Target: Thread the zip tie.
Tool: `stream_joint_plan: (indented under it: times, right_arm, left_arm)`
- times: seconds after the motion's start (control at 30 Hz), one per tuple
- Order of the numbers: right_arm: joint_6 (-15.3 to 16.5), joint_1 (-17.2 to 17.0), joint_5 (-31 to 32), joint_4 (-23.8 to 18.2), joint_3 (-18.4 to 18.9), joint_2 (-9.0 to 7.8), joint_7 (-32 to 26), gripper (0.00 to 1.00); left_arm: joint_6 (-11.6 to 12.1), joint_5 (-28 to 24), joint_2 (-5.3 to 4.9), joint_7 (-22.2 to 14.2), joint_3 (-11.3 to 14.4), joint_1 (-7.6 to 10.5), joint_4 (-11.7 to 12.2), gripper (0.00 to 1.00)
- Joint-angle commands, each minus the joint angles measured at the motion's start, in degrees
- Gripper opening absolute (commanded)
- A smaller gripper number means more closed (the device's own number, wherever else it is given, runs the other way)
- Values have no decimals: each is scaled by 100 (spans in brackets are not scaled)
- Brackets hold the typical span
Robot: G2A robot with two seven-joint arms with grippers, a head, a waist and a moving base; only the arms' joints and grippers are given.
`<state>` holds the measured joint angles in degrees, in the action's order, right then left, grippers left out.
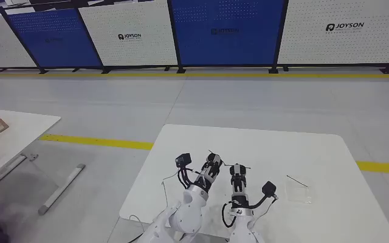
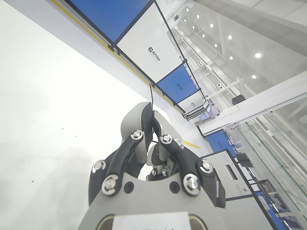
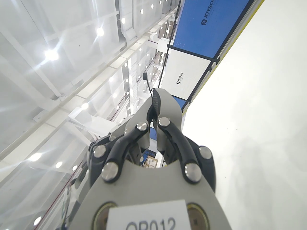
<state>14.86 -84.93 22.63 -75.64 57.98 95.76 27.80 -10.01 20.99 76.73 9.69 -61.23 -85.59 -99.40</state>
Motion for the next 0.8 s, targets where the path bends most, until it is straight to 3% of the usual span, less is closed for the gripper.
stream_joint_plan:
  times: [0.0, 0.6, 0.77]
  right_arm:
    - [-4, -4, 13, -12, 5, -3, -34, 0]
    - [336, -149, -327, -180, 255, -89, -698, 0]
    - [236, -184, -342, -291, 315, -122, -945, 0]
  left_arm:
    - [4, -9, 4, -6, 1, 12, 3, 0]
    - [57, 17, 13, -62, -97, -32, -37, 0]
    - [68, 48, 14, -72, -104, -50, -48, 0]
